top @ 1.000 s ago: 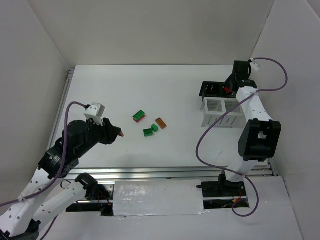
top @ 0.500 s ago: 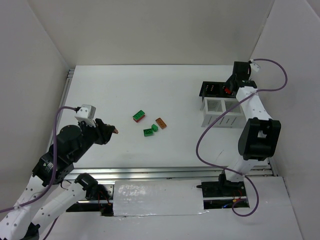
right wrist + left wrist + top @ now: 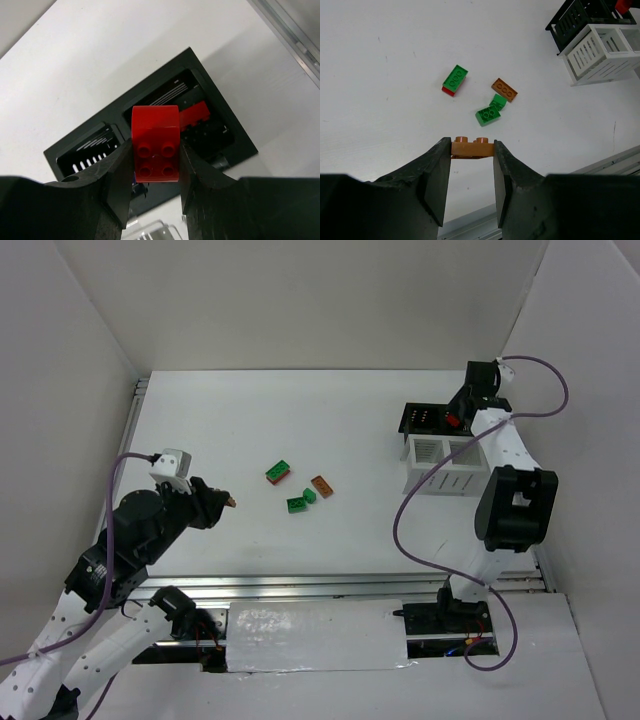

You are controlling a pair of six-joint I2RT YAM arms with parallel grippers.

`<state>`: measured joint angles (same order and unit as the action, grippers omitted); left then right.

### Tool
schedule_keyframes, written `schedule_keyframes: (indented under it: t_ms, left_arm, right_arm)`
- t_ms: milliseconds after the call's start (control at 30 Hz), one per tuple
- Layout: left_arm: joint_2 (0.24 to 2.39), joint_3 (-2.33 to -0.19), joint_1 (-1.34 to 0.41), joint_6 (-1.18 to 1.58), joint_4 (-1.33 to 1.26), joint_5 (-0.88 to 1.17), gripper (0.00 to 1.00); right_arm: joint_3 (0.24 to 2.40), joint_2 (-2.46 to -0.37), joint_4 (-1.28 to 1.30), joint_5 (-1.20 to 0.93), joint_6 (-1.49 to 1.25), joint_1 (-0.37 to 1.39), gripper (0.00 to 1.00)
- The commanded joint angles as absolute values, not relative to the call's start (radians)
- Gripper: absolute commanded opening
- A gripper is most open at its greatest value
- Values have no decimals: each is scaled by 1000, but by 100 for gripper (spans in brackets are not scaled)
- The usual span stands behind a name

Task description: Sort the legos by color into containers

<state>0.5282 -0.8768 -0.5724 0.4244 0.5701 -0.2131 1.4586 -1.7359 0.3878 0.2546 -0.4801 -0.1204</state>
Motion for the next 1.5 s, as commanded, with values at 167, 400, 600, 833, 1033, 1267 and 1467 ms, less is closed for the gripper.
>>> schedule_keyframes:
  t_ms: [167, 400, 600, 833, 1033, 1267, 1467]
  left_arm:
    - [523, -876, -572, 428, 543, -203, 0]
    - [518, -876, -571, 426, 535, -198, 0]
    - [525, -874, -571, 436, 519, -181, 0]
    - [546, -876, -569, 451, 509, -146, 0]
    - [532, -867, -569, 528, 410, 21, 0]
    - [583, -897, -569, 538, 224, 406, 0]
    - [603, -882, -569, 626, 81, 609, 0]
  right_arm:
    - [1611, -1833, 428, 285, -459, -127, 7]
    - [1601, -1801, 439, 298, -463, -127, 71]
    - [1597, -1741, 448, 279, -465, -126, 86]
    - [1652, -1778, 515, 236, -465, -126, 100]
    - [1349, -1484, 272, -534, -320, 29, 100]
    - [979, -1166, -171, -1097, -179, 510, 100]
    - [821, -1120, -639, -1147, -425, 681, 100]
